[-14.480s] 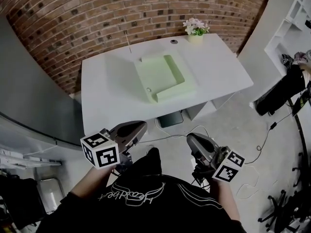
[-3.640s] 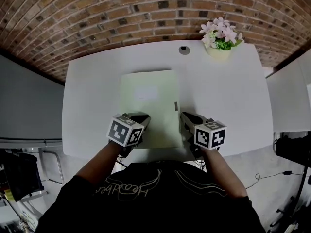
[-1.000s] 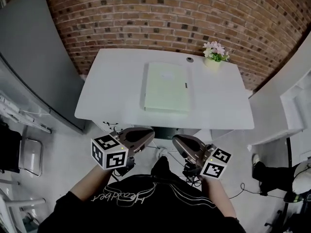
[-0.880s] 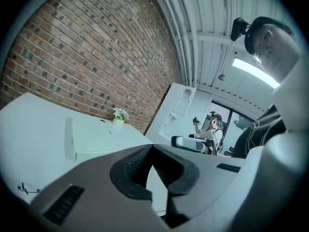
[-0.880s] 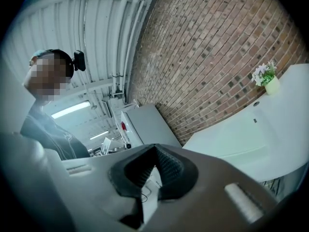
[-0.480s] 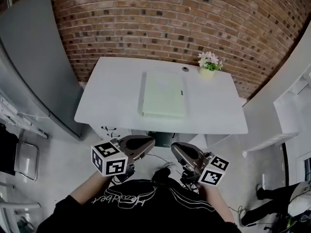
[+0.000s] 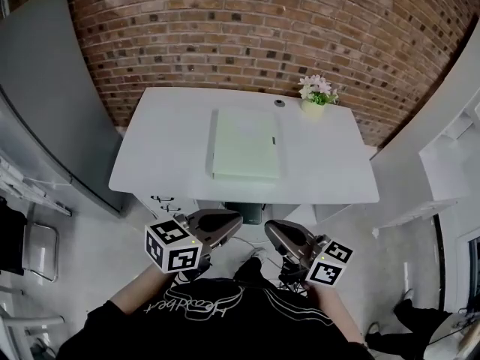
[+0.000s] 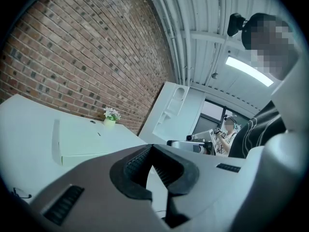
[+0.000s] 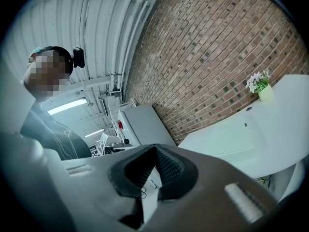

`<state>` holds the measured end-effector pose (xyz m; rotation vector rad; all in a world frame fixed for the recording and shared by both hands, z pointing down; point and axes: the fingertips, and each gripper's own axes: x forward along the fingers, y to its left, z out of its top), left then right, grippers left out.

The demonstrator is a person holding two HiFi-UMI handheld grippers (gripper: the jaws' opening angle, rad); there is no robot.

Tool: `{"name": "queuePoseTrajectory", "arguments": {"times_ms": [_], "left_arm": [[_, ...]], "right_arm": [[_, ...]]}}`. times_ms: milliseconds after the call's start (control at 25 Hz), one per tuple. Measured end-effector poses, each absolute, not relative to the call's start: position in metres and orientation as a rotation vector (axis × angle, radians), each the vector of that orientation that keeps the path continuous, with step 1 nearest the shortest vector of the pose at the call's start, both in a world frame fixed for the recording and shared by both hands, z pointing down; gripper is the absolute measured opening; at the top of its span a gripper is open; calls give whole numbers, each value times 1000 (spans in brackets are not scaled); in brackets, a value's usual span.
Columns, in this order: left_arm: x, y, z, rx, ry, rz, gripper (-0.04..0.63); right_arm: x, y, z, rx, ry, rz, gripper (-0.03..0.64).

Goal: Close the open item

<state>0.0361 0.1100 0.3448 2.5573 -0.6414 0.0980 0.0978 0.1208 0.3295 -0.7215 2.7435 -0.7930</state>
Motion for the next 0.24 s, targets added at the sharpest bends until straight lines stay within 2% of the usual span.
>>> {"name": "queuePoseTrajectory", "arguments": {"times_ms": [240], "left_arm": [[33,109,326,2548,-609,133,3]], "right_arm": [[90,122,307,-754,2734,-802,3]]}}
